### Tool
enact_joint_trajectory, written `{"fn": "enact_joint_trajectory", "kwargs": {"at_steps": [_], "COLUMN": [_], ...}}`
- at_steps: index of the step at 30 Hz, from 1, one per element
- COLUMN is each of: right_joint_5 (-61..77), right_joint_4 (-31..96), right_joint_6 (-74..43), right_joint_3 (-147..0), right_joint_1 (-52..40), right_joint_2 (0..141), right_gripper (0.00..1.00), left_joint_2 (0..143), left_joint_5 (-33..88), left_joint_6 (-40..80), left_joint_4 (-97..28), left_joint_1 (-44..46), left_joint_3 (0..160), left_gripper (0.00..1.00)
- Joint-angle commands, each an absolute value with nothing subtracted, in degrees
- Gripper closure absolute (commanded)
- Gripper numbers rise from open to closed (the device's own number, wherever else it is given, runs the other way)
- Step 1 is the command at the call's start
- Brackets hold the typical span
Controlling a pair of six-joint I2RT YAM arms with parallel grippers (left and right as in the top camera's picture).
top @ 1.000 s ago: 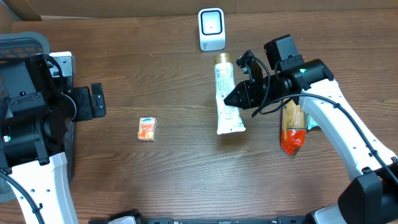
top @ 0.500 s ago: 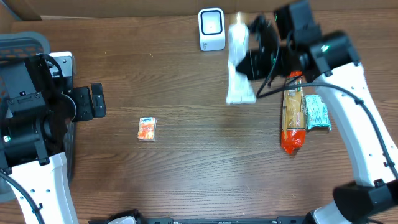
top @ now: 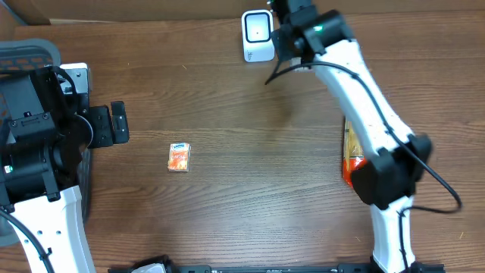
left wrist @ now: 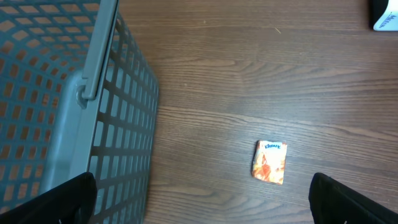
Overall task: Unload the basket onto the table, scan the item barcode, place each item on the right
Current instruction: 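Present the white tube's barcode to the white scanner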
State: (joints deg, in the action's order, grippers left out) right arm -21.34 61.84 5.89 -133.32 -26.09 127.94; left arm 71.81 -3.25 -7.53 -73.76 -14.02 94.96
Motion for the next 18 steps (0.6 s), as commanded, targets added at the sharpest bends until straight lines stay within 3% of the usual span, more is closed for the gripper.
{"fn": "enact_joint_trajectory", "kwargs": {"at_steps": [1, 9, 18], "right_joint_5": [-31.7, -32.6, -45.3], "right_joint_4": [56.0, 40.0, 29.8], "right_joint_6": [17.6, 32.9, 43.6], "right_joint_3": [-135.1, -135.0, -135.0], "right_joint_1": [-26.2, -26.7, -28.7], "right_joint_2": [130.5, 138.0, 145.1], "right_gripper": [0.97, 0.96, 0.97], "left_joint_2": [71.9, 71.9, 71.9], "left_joint_5": [-3.0, -3.0, -3.0], "left_joint_6": [-8.2, -8.2, -8.2], "left_joint_4": [-73.7, -73.7, -73.7], "left_joint_1": [-14.2, -14.2, -14.2], "left_joint_3": [95.7, 95.7, 95.7], "left_gripper": [0.00, 0.00, 0.00]}}
